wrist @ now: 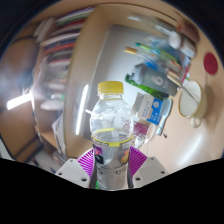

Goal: Pour water

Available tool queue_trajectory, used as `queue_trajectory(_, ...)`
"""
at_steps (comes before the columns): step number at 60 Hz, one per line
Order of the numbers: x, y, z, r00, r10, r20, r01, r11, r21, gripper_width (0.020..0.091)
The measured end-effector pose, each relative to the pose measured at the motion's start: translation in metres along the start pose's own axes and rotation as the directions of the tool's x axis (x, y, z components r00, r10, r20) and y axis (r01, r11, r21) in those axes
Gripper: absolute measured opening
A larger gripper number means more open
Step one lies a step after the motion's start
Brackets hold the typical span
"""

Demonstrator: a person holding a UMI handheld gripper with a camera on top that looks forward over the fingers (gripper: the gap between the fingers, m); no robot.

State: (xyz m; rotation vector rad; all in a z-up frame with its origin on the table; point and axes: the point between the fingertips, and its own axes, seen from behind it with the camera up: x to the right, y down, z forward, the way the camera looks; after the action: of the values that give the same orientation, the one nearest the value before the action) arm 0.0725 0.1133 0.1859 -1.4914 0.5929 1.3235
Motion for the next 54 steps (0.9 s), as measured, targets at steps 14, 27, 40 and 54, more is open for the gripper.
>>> queue_trajectory(14, 0.026, -0.051, 0.007, 0.824, 0.562, 0.074, -0.566, 0.824, 0.040, 0.0428)
queue_trajectory(27, 0.025, -0.064, 0.008, 0.633, 0.764, 0.125, -0.772, 0.635, 0.026, 0.0428)
queue_trajectory(40, 0.023, -0.066, 0.009, 0.572, 0.807, 0.149, -0.816, 0.578, 0.004, 0.0429)
queue_trajectory(54, 0.017, -0.039, 0.013, 0.758, 0.651, 0.052, -0.649, 0.759, -0.038, 0.0428)
